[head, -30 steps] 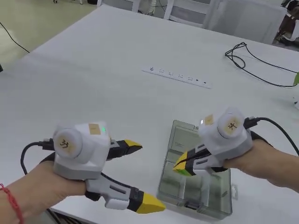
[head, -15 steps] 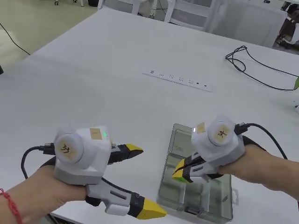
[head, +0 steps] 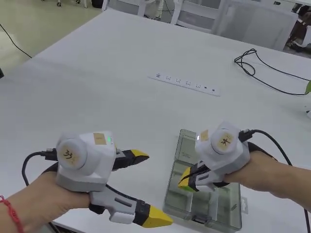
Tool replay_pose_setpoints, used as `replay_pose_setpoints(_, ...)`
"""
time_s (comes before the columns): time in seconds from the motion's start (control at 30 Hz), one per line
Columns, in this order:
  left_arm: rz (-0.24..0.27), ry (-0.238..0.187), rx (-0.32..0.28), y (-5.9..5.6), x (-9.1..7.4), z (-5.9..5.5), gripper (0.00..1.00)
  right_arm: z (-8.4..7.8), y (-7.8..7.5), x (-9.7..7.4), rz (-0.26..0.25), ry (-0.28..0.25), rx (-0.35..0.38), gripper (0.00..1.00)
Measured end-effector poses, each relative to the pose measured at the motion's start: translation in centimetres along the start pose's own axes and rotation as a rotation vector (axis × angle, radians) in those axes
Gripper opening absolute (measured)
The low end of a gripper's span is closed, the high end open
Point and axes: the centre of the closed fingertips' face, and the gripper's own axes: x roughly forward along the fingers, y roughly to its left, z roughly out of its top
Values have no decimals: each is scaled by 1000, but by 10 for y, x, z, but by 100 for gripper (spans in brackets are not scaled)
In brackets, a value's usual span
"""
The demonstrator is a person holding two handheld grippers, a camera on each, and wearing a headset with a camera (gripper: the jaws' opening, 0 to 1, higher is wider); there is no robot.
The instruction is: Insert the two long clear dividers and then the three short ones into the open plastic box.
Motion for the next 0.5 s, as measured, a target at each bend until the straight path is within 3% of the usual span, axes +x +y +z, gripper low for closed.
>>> replay_pose_setpoints(0.5, -4, -9, 5, -1, 0, 2, 92, -2, 1, 3, -13, 22, -27, 2)
